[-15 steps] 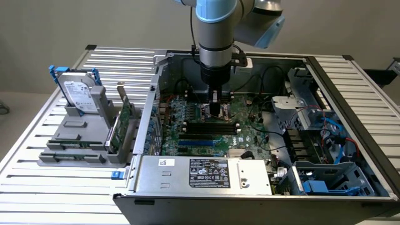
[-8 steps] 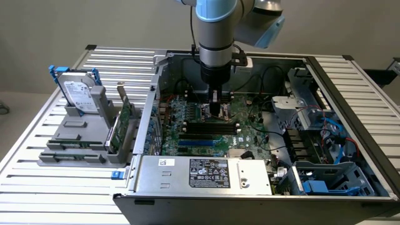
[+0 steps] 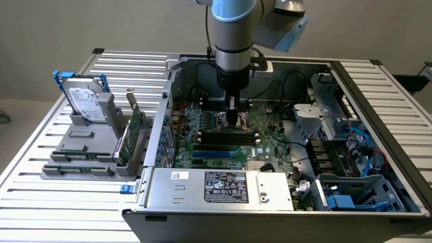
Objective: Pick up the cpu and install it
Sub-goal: 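Install the second cpu locking lever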
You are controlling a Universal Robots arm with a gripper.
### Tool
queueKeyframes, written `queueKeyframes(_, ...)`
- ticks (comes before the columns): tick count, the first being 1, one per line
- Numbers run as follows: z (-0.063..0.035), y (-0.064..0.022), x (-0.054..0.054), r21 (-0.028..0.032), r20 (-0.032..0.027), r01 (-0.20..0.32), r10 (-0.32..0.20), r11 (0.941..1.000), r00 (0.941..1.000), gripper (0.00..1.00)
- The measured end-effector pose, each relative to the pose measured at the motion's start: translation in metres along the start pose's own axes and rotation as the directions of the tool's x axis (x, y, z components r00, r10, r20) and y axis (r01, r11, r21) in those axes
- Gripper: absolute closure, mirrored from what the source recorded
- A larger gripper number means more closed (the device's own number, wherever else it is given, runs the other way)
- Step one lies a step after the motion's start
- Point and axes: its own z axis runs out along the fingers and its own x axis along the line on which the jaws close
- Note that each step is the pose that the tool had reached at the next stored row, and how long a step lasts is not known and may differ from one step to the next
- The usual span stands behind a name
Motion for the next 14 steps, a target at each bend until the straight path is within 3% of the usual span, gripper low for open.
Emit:
queueKeyframes(4, 0.0001, 0.0, 0.0, 0.0037, 0.0154, 0.001, -0.001, 1.0, 0.9999, 0.37)
queueKeyframes(9, 0.0017, -0.0002, 0.0, 0.0039, 0.017, 0.002, -0.002, 1.0, 0.9999, 0.37)
queueKeyframes(14, 0.0035, -0.0004, -0.0001, 0.0078, 0.0172, 0.003, -0.004, 1.0, 0.9998, 0.37)
